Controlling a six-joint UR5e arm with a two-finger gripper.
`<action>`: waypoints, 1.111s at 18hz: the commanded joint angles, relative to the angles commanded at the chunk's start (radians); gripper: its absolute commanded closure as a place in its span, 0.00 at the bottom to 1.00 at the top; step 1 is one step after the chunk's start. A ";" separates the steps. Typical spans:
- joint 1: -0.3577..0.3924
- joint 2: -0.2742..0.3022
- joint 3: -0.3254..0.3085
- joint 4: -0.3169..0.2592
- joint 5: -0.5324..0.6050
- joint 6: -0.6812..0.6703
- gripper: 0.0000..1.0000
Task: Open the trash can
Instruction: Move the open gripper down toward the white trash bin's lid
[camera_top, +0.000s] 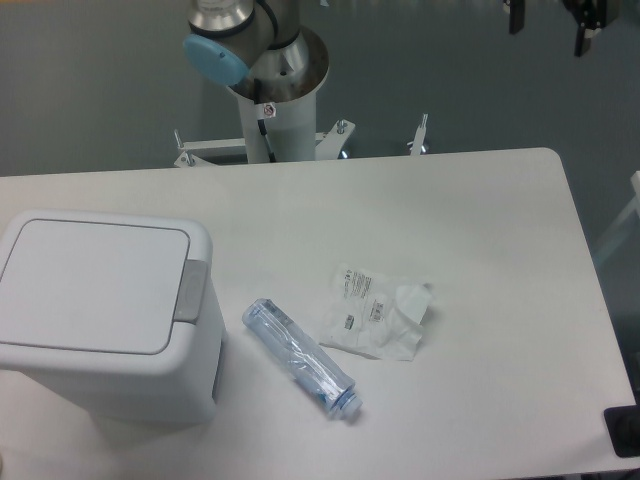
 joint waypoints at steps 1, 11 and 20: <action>0.000 0.002 -0.002 0.000 0.000 -0.008 0.00; -0.222 -0.043 0.000 0.080 -0.124 -0.648 0.00; -0.438 -0.078 -0.008 0.230 -0.213 -1.336 0.00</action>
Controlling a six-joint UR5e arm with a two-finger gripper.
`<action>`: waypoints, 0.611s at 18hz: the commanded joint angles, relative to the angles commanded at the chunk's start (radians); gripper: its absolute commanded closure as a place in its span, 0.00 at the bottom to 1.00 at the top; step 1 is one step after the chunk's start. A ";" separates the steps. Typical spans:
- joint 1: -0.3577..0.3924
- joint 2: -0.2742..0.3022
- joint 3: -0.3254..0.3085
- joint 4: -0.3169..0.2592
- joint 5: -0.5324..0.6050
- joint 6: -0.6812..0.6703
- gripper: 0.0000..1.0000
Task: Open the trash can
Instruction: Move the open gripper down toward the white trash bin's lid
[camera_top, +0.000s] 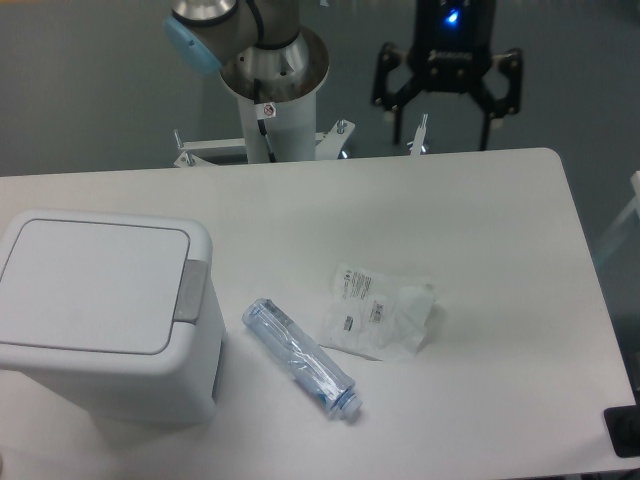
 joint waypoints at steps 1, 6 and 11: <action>-0.025 -0.008 -0.005 0.012 -0.005 -0.051 0.00; -0.152 -0.069 -0.002 0.127 -0.018 -0.240 0.00; -0.209 -0.127 -0.003 0.220 -0.017 -0.338 0.00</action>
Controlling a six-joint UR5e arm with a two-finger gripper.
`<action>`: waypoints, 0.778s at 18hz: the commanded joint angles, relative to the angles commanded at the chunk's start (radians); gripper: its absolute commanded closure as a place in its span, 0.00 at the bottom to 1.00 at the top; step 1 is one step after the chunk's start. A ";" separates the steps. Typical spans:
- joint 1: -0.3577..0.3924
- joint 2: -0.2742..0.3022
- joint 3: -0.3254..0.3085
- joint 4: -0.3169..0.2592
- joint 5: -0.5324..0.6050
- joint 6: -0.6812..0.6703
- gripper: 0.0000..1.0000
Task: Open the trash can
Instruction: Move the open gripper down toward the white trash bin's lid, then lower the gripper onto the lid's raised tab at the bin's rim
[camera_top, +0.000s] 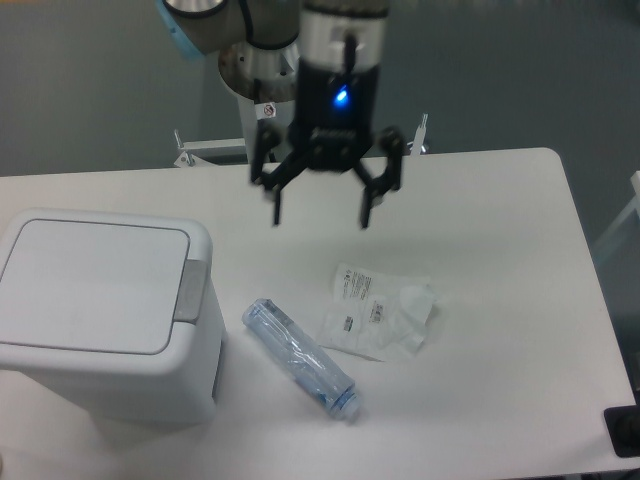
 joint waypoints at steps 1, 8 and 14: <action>-0.008 -0.003 0.000 0.000 0.000 -0.005 0.00; -0.043 -0.037 -0.003 0.008 0.002 -0.069 0.00; -0.069 -0.060 -0.003 0.008 0.003 -0.089 0.00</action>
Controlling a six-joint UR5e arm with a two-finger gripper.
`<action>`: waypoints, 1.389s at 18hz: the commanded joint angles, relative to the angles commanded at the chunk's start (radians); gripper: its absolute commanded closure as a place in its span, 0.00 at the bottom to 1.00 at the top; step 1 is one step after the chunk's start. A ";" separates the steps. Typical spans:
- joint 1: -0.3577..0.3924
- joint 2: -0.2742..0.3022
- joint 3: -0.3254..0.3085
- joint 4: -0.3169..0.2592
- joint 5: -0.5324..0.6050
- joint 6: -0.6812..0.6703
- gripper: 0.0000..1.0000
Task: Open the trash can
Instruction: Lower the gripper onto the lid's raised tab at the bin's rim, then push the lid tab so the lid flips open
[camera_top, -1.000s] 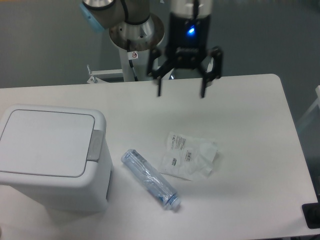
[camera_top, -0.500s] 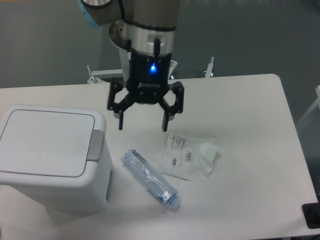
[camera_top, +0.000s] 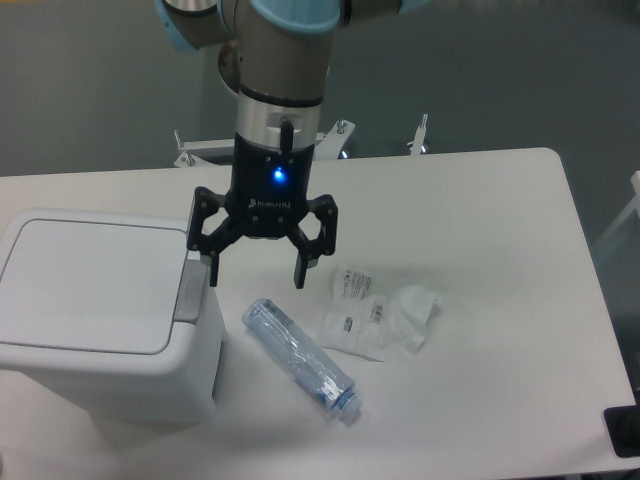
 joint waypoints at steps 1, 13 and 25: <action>-0.006 -0.003 -0.002 0.000 0.003 -0.002 0.00; -0.020 -0.012 -0.015 0.000 0.003 -0.029 0.00; -0.020 -0.014 -0.035 0.000 0.005 -0.032 0.00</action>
